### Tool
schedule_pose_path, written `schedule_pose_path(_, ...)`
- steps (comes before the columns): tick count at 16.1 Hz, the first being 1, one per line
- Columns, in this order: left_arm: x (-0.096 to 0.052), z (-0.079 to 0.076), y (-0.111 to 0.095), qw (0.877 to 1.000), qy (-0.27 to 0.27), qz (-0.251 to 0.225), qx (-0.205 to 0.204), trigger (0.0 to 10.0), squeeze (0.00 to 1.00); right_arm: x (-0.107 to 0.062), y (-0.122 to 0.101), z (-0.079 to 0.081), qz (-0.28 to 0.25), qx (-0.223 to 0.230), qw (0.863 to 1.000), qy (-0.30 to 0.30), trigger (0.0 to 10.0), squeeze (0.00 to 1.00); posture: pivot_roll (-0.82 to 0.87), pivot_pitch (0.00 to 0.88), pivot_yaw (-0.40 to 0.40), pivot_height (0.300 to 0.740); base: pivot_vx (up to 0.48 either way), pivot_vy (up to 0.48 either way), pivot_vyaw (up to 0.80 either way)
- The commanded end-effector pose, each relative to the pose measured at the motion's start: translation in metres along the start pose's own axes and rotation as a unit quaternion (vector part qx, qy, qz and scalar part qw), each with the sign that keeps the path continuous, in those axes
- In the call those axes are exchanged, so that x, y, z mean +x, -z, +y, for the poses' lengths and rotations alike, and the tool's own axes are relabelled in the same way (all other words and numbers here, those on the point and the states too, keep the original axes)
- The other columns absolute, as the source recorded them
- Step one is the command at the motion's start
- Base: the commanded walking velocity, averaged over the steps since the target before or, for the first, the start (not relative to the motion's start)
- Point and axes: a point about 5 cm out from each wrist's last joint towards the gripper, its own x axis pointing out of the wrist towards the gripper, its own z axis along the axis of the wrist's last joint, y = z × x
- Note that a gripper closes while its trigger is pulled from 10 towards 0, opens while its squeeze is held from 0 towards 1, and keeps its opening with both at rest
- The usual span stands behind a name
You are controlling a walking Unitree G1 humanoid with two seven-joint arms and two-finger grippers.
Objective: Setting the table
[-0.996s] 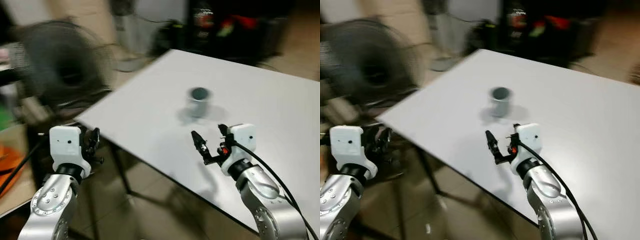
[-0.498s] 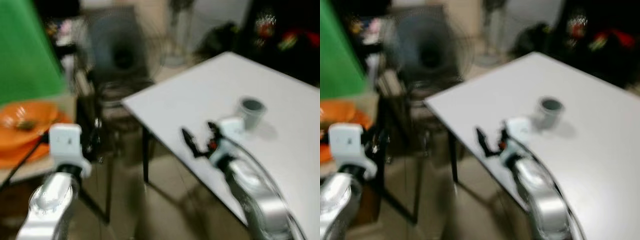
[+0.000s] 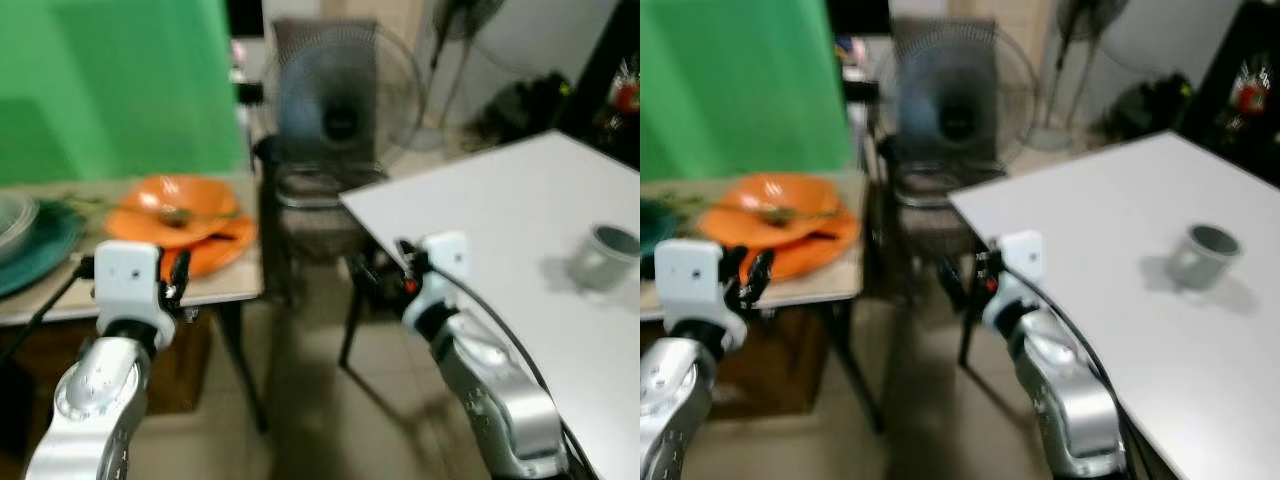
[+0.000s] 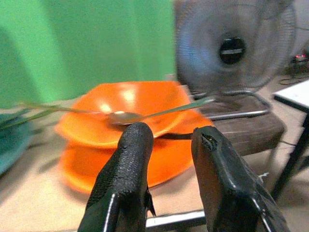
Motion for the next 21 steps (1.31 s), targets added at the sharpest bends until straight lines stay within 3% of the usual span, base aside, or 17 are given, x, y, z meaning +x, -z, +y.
schedule_pose_path(1,0.001,-0.005,-0.003,1.0,0.016,-0.003,-0.002,10.0,0.0,-0.002,-0.001,-0.008,-0.003,-0.001,1.0,0.017,10.0,0.0,0.05,0.0,0.033,0.74,0.0,0.296,0.8)
schedule_pose_path(4,0.002,-0.003,-0.005,1.0,0.008,-0.009,-0.002,10.0,0.0,-0.001,-0.002,-0.009,-0.005,0.002,1.0,0.019,10.0,0.0,0.06,0.0,0.031,0.74,0.0,0.185,0.76)
schedule_pose_path(6,0.003,-0.003,-0.006,1.0,0.006,-0.009,-0.008,10.0,0.0,0.001,-0.002,-0.011,-0.005,0.015,0.999,0.029,10.0,0.0,0.06,0.0,0.026,0.74,0.0,0.0,0.0)
schedule_pose_path(8,0.005,-0.004,-0.007,1.0,0.008,-0.011,-0.004,10.0,0.0,0.003,-0.004,-0.014,-0.002,-0.01,0.999,0.039,10.0,0.0,0.06,0.0,0.024,0.74,0.0,0.0,0.0)
schedule_pose_path(12,0.005,-0.004,-0.01,1.0,0.017,-0.018,-0.008,10.0,0.0,0.006,-0.005,-0.016,-0.009,-0.005,0.999,0.043,10.0,0.0,0.07,0.0,0.012,0.74,0.0,0.0,0.0)
schedule_pose_path(20,0.003,-0.004,-0.01,1.0,0.025,-0.011,-0.003,10.0,0.0,0.012,-0.007,-0.018,-0.015,0.003,0.999,0.041,10.0,0.0,0.09,0.0,0.004,0.74,0.277,0.0,0.0)
schedule_pose_path(21,0.004,-0.004,-0.01,1.0,0.03,-0.01,0.0,10.0,0.0,0.015,-0.011,-0.017,-0.021,-0.022,0.999,0.04,10.0,0.0,0.09,0.0,0.004,0.74,0.292,0.0,0.0)
